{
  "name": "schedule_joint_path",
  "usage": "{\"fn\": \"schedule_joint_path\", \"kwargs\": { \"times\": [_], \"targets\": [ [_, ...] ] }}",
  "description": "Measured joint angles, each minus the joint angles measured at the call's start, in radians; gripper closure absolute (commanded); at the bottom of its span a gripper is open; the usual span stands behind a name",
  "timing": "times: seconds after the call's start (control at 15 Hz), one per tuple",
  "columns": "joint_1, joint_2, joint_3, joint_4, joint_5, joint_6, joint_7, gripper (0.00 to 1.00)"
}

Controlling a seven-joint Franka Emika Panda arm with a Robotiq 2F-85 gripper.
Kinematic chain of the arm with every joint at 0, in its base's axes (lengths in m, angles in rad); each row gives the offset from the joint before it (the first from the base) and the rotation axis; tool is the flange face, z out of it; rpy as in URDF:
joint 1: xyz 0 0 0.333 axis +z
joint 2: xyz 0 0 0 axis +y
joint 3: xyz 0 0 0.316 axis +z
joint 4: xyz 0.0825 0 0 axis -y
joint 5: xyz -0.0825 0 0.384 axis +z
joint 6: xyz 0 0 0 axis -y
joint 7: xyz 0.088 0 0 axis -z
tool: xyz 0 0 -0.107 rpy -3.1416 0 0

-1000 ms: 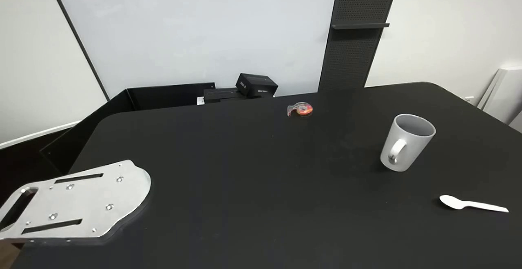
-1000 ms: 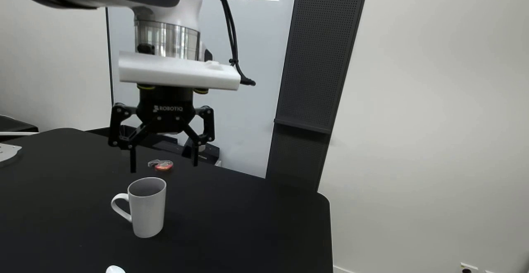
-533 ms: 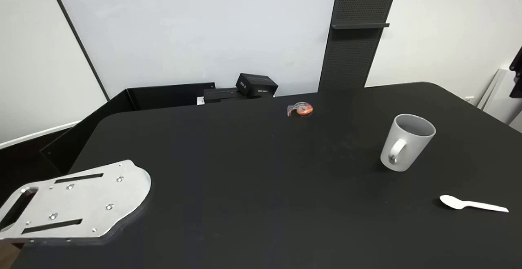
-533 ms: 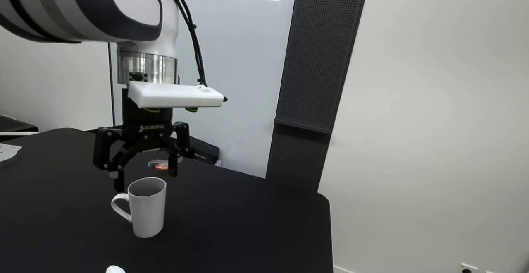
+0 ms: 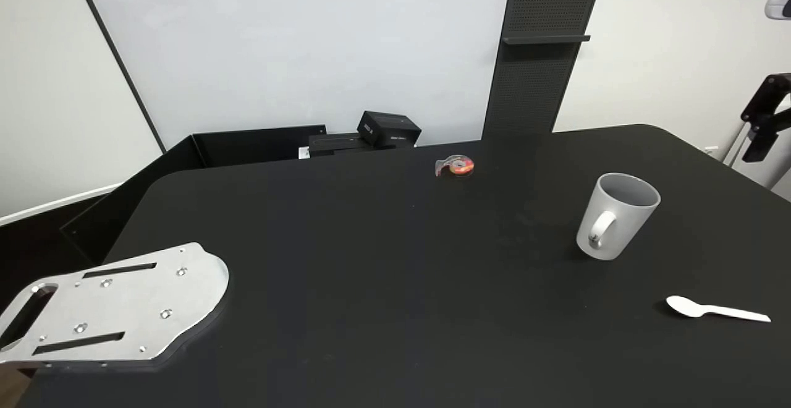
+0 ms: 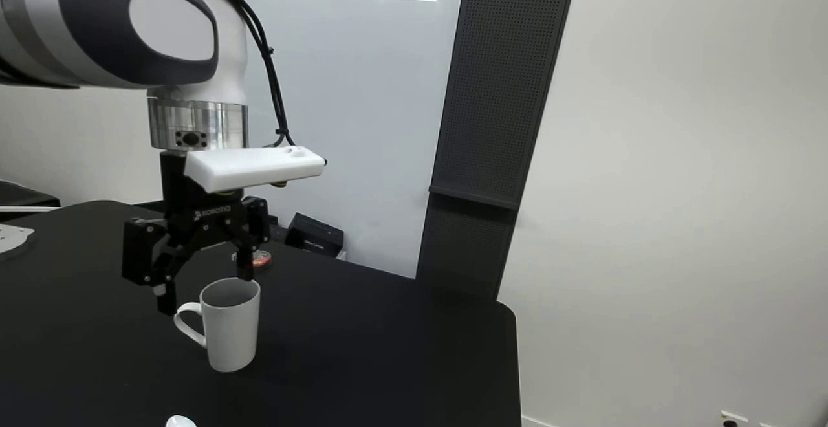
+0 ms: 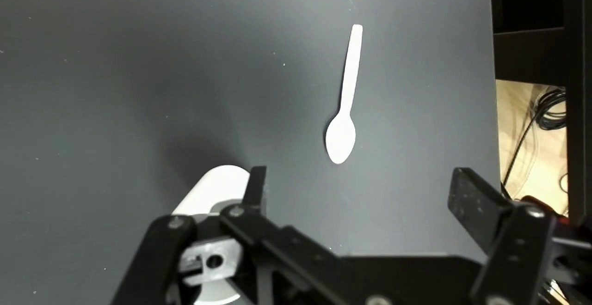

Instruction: Pick up the white spoon from the table and put it in the mug cup

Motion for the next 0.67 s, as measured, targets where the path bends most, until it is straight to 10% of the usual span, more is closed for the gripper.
{"fn": "schedule_joint_path", "kwargs": {
  "times": [0.67],
  "targets": [
    [0.0, -0.019, 0.005, -0.041, 0.04, 0.009, -0.017, 0.0]
  ]
}}
